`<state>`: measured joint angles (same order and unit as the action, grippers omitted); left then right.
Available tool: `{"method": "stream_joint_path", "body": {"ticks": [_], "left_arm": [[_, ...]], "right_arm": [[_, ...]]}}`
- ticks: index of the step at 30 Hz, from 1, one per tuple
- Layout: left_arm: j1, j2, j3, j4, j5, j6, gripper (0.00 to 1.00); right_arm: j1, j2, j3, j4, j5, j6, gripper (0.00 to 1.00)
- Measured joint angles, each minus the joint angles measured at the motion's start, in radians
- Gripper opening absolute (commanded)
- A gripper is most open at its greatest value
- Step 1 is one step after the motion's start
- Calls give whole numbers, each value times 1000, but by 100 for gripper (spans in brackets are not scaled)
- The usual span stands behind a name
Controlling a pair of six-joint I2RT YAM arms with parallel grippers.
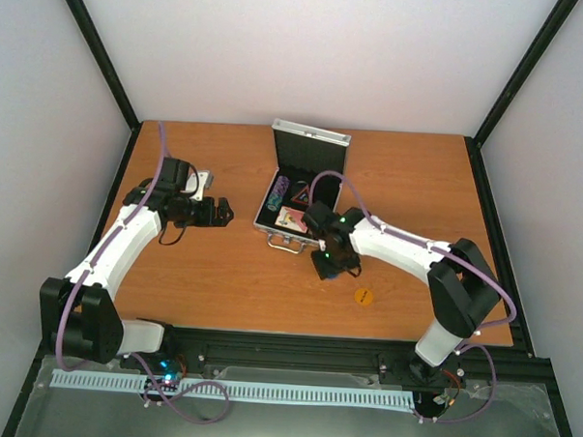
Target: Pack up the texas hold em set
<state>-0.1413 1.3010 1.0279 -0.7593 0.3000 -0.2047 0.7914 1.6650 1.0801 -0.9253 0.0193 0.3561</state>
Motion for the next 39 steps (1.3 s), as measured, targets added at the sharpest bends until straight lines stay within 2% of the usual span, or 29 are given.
{"method": "stream_joint_path", "body": {"ticks": [8, 15, 20, 28, 32, 35, 39], "left_arm": [[0, 0, 0, 2, 1, 0, 100], [0, -1, 0, 2, 2, 0, 100], [0, -3, 0, 0, -1, 0, 100], [0, -6, 0, 0, -6, 0, 100], [0, -6, 0, 0, -9, 0, 100], [0, -6, 0, 0, -9, 0, 100], [0, -4, 0, 0, -8, 0, 100]], "right_arm": [[-19, 55, 306, -25, 15, -47, 50], [-108, 358, 572, -21, -26, -132, 50], [-148, 516, 768, -31, -43, -177, 50], [-165, 612, 886, -33, -81, -208, 50], [-165, 636, 887, -39, -97, -215, 61], [-165, 644, 887, -42, -107, -217, 74], [-165, 647, 886, -44, -102, -219, 82]]}}
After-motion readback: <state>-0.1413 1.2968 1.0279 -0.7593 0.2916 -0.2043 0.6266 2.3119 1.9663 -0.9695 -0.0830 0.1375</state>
